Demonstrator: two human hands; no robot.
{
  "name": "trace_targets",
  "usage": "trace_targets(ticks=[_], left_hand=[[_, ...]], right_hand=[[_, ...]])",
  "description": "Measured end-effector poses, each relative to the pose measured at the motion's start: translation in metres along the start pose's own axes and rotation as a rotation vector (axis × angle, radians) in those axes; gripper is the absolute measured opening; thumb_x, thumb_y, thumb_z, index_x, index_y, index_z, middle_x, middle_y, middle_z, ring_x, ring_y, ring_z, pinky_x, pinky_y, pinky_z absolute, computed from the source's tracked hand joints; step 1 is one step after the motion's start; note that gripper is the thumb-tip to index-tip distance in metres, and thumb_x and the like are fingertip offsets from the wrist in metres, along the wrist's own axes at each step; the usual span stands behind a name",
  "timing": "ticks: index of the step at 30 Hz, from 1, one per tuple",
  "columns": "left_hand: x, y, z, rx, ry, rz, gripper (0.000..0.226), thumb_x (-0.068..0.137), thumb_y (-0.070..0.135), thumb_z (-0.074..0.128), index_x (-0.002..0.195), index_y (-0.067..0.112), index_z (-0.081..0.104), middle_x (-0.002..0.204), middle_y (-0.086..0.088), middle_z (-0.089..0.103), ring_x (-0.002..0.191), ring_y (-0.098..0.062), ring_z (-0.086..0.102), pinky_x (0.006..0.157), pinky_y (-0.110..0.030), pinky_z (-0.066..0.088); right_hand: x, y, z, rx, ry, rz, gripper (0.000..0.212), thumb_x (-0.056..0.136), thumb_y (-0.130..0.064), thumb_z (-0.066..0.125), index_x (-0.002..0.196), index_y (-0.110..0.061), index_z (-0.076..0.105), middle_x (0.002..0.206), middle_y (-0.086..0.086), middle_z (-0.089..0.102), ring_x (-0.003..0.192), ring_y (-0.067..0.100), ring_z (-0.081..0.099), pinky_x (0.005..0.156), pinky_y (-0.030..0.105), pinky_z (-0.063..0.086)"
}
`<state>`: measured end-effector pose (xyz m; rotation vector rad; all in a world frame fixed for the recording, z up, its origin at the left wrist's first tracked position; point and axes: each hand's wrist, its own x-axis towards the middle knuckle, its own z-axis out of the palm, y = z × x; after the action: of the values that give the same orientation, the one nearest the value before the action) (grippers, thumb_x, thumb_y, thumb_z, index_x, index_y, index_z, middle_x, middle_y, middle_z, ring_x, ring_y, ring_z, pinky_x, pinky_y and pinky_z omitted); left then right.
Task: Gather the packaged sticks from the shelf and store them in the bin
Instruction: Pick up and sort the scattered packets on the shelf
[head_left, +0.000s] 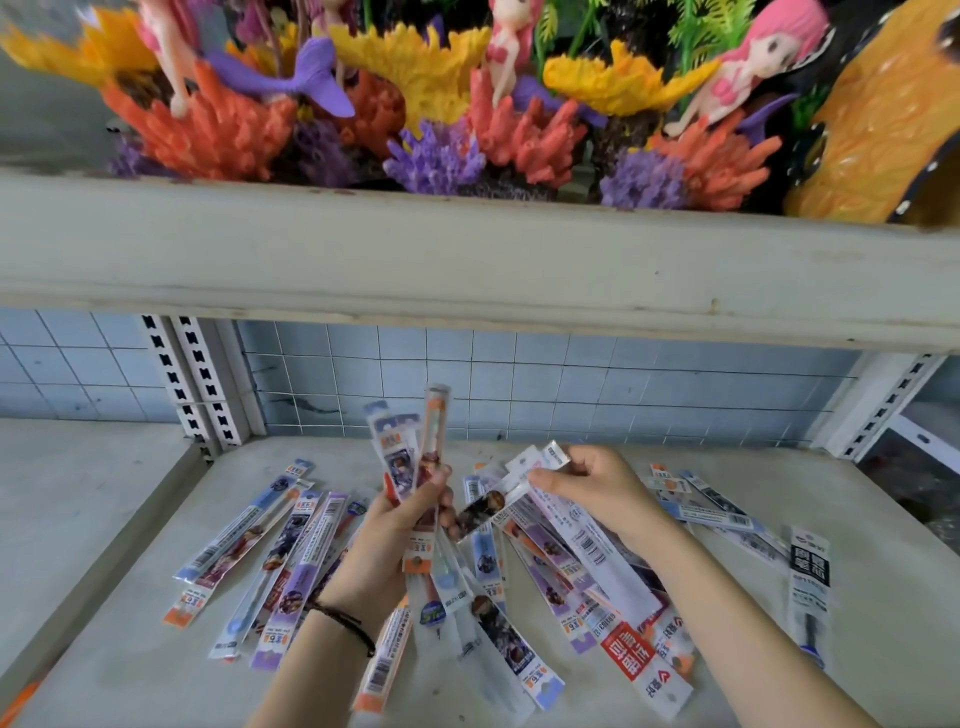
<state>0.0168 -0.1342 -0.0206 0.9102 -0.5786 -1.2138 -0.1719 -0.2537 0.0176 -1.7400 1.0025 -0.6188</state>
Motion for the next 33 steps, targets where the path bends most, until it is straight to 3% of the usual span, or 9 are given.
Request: trace_targets(ticks=[2, 6, 9, 15, 19, 24, 26, 29, 33], left_hand=[[-0.001, 0.016, -0.002, 0.009, 0.028, 0.074, 0.017, 0.084, 0.017, 0.062, 0.095, 0.006, 0.057, 0.067, -0.003, 0.057, 0.054, -0.015, 0.054, 0.056, -0.027, 0.053], [0.004, 0.036, -0.003, 0.017, 0.058, 0.11, 0.012, 0.087, 0.016, 0.06, 0.094, 0.007, 0.064, 0.078, -0.006, 0.07, 0.068, -0.017, 0.067, 0.067, -0.029, 0.057], [0.007, 0.035, 0.01, 0.042, 0.028, 0.054, 0.015, 0.09, 0.012, 0.055, 0.099, 0.003, 0.063, 0.092, -0.014, 0.075, 0.083, -0.023, 0.072, 0.08, -0.035, 0.058], [0.003, 0.019, 0.023, -0.077, 0.047, -0.066, 0.02, 0.093, 0.009, 0.053, 0.111, 0.0, 0.056, 0.096, -0.017, 0.074, 0.08, -0.025, 0.073, 0.067, -0.035, 0.06], [-0.005, 0.006, 0.033, 0.017, -0.031, -0.166, 0.029, 0.086, 0.016, 0.061, 0.109, 0.0, 0.064, 0.096, -0.017, 0.074, 0.078, -0.026, 0.072, 0.067, -0.037, 0.06], [-0.007, -0.001, 0.032, 0.048, -0.014, -0.169, 0.034, 0.081, 0.022, 0.065, 0.11, 0.003, 0.065, 0.092, -0.01, 0.075, 0.071, -0.023, 0.069, 0.059, -0.031, 0.058], [-0.008, 0.0, 0.028, 0.134, 0.017, -0.206, 0.037, 0.075, 0.023, 0.075, 0.105, 0.003, 0.066, 0.078, -0.005, 0.074, 0.055, -0.015, 0.064, 0.054, -0.027, 0.052], [-0.008, 0.001, 0.019, 0.229, 0.09, -0.269, 0.018, 0.074, 0.018, 0.076, 0.084, 0.007, 0.067, 0.059, -0.002, 0.069, 0.042, -0.009, 0.059, 0.047, -0.018, 0.047], [-0.004, 0.008, 0.007, 0.145, 0.034, -0.309, 0.033, 0.066, 0.023, 0.08, 0.092, 0.003, 0.072, 0.068, -0.013, 0.067, 0.042, -0.018, 0.054, 0.053, -0.025, 0.048]], right_hand=[[0.0, -0.004, -0.006, 0.098, 0.055, -0.018, 0.015, 0.08, -0.025, 0.073, 0.089, -0.013, 0.073, 0.088, 0.018, 0.071, 0.077, 0.021, 0.061, 0.073, 0.033, 0.048], [0.003, -0.013, -0.016, 0.309, 0.11, -0.051, 0.017, 0.075, -0.033, 0.071, 0.086, -0.02, 0.072, 0.08, 0.0, 0.073, 0.081, 0.022, 0.066, 0.082, 0.042, 0.053], [0.006, -0.018, -0.01, 0.4, 0.133, -0.091, 0.005, 0.085, -0.018, 0.066, 0.089, -0.017, 0.068, 0.08, 0.0, 0.072, 0.075, 0.016, 0.068, 0.073, 0.037, 0.055], [0.009, -0.025, 0.003, 0.639, 0.198, -0.009, 0.005, 0.083, -0.008, 0.068, 0.087, -0.011, 0.067, 0.073, 0.001, 0.068, 0.064, 0.013, 0.064, 0.061, 0.027, 0.052], [0.007, -0.025, 0.019, 0.645, 0.158, 0.006, 0.004, 0.083, -0.005, 0.067, 0.087, -0.006, 0.066, 0.069, 0.001, 0.068, 0.06, 0.012, 0.064, 0.052, 0.022, 0.052], [0.007, -0.017, 0.022, 0.604, 0.245, 0.041, 0.013, 0.084, -0.008, 0.068, 0.095, -0.001, 0.065, 0.074, 0.003, 0.068, 0.064, 0.013, 0.064, 0.057, 0.023, 0.053], [0.005, -0.014, 0.02, 0.599, 0.235, 0.053, 0.02, 0.083, -0.007, 0.069, 0.102, -0.003, 0.064, 0.077, 0.004, 0.069, 0.064, 0.013, 0.066, 0.057, 0.022, 0.053], [0.006, -0.011, 0.006, 0.662, 0.239, 0.055, 0.031, 0.08, -0.004, 0.07, 0.109, -0.012, 0.062, 0.083, 0.003, 0.071, 0.066, 0.011, 0.068, 0.058, 0.021, 0.055], [0.003, -0.012, -0.011, 0.36, -0.006, 0.11, 0.019, 0.08, -0.007, 0.069, 0.099, -0.004, 0.068, 0.077, 0.003, 0.07, 0.068, 0.013, 0.065, 0.061, 0.021, 0.053]])
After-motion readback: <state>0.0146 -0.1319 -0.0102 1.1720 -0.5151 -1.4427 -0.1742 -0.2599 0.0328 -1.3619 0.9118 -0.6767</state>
